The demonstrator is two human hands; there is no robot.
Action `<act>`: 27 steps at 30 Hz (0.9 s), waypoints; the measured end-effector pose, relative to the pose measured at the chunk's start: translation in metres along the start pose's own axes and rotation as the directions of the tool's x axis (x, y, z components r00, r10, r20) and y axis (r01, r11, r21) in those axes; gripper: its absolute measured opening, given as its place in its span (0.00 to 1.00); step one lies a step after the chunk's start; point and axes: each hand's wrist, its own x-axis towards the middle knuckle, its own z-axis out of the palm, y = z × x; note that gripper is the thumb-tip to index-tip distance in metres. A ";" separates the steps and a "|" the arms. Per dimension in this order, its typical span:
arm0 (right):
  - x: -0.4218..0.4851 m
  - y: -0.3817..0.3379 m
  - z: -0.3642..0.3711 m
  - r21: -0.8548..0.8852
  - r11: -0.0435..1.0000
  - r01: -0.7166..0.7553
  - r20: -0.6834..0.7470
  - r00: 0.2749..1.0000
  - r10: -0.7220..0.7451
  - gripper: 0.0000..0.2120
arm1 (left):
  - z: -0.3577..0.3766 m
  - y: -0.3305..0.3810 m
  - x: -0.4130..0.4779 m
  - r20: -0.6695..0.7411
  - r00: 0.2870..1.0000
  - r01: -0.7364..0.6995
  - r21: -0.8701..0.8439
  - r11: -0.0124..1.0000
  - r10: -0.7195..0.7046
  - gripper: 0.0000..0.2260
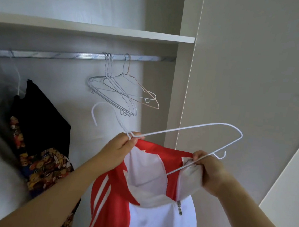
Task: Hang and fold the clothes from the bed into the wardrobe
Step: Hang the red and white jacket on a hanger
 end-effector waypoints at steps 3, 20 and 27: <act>-0.002 0.002 0.002 -0.060 0.998 0.002 -0.008 1.000 -0.002 0.28 | 0.009 0.008 -0.006 -0.078 0.997 -0.014 -0.154 0.988 0.002 0.15; -0.009 -0.009 -0.025 0.010 0.985 -0.171 0.076 0.982 0.170 0.19 | -0.044 0.022 -0.008 0.302 0.944 0.266 -0.459 0.847 -0.133 0.08; -0.008 -0.014 -0.025 -0.082 0.983 -0.165 0.145 0.974 0.176 0.14 | -0.055 0.024 -0.010 0.459 0.865 0.411 -0.412 0.813 -0.205 0.10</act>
